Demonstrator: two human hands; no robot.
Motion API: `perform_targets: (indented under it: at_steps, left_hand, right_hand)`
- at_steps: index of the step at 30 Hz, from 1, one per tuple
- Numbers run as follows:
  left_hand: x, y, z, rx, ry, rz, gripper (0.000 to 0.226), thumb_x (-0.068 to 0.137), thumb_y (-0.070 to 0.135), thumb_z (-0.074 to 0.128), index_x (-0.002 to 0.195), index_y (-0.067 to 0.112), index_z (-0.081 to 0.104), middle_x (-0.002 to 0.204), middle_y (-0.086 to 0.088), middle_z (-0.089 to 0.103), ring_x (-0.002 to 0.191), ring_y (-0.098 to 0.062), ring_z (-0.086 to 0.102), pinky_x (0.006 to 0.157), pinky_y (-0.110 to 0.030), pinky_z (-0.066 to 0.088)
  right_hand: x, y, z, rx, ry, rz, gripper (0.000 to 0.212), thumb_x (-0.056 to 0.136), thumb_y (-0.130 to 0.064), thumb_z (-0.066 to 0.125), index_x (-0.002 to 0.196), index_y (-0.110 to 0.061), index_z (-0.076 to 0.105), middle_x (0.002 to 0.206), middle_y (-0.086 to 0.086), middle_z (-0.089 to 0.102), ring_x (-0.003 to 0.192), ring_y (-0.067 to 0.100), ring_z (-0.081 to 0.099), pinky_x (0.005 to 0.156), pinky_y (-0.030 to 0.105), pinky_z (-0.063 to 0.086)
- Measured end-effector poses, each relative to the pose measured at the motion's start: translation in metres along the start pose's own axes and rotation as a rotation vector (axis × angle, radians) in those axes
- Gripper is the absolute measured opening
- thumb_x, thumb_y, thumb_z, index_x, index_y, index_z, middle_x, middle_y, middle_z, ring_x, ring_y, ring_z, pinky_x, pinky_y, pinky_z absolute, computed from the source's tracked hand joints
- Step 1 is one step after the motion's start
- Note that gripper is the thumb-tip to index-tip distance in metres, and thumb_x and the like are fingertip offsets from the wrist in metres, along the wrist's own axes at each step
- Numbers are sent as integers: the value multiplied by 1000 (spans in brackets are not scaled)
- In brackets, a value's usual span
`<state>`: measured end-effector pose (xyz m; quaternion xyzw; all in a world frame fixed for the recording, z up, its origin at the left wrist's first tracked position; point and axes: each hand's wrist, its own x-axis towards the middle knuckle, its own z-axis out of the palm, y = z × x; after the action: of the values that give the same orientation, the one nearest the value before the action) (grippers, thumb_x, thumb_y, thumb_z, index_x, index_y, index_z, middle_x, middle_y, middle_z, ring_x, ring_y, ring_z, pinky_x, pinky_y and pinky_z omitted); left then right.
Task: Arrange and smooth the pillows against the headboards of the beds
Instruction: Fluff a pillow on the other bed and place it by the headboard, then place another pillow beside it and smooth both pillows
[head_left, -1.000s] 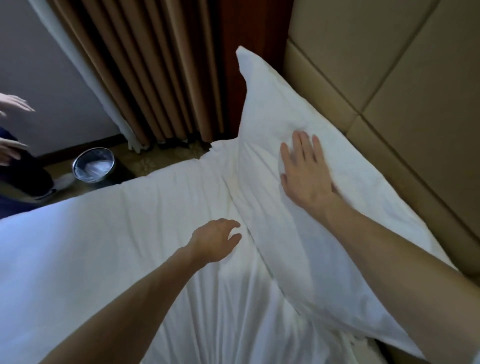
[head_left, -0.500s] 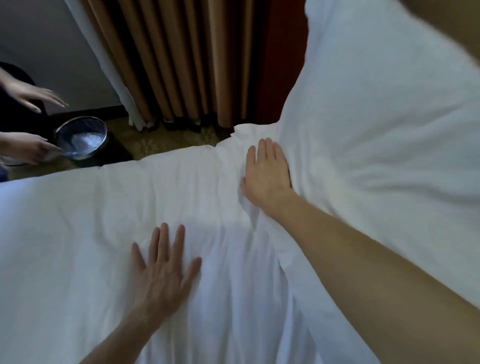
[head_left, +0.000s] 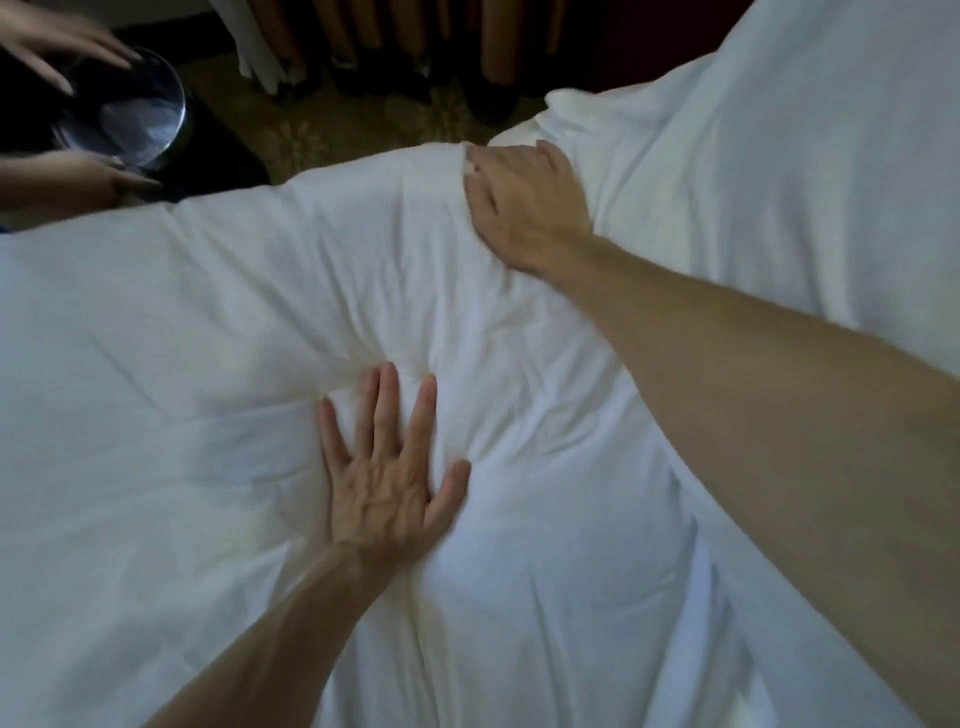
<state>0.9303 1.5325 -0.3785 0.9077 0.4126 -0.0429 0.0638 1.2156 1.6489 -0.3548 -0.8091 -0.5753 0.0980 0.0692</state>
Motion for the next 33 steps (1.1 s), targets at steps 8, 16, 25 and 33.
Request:
perform_targets:
  at_steps: [8, 16, 25, 33]
  left_hand:
    - [-4, -1, -11, -63, -19, 11, 80, 94, 63, 31, 161, 24, 9, 168, -12, 4, 156, -25, -1, 121, -62, -2]
    - [-14, -25, -19, -143, -75, 113, 80, 95, 67, 33, 160, 29, 7, 168, -14, 3, 156, -27, -1, 121, -61, -7]
    - [-270, -82, 9, -15, -112, 157, 78, 91, 65, 38, 159, 32, 20, 168, -10, 10, 156, -27, 5, 123, -59, -1]
    - [-273, -89, 46, -48, 85, 187, 74, 92, 58, 37, 159, 30, 21, 167, -11, 13, 156, -26, 8, 122, -59, 1]
  right_hand:
    - [-222, -60, 13, 3, 105, -39, 61, 101, -38, 39, 155, -11, 31, 162, 12, 28, 151, 28, 22, 120, 48, 21]
    - [-421, -110, 95, -106, 72, 336, 69, 91, -34, 52, 156, -21, 30, 163, 18, 21, 152, 32, 16, 120, 55, 20]
    - [-414, -105, 113, -233, 171, 331, 64, 99, -37, 34, 159, -22, 18, 165, 16, 15, 153, 28, 11, 123, 50, 11]
    - [-416, -112, 108, -328, 227, 356, 61, 100, -41, 25, 159, -27, 17, 164, 13, 19, 152, 26, 17, 123, 47, 13]
